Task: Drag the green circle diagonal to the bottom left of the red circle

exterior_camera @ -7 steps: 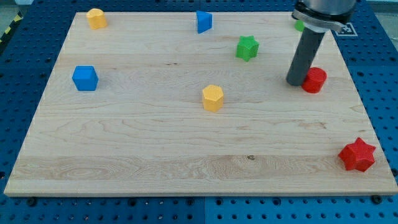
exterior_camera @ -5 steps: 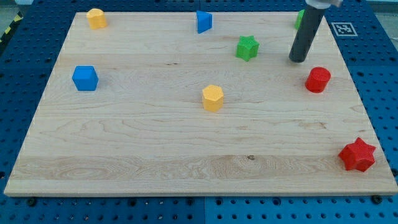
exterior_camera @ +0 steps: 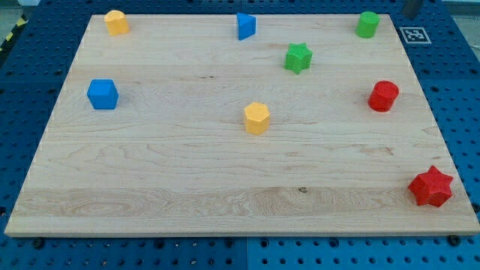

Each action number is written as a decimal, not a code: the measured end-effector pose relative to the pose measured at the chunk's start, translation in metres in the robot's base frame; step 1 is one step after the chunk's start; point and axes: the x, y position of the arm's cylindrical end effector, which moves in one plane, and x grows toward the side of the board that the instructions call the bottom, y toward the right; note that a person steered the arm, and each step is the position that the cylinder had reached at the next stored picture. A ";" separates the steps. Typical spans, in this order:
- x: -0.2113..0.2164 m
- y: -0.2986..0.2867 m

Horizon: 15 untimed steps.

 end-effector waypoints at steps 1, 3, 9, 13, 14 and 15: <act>0.000 -0.038; 0.005 -0.069; 0.022 -0.082; 0.111 -0.135; 0.134 -0.154; 0.162 -0.165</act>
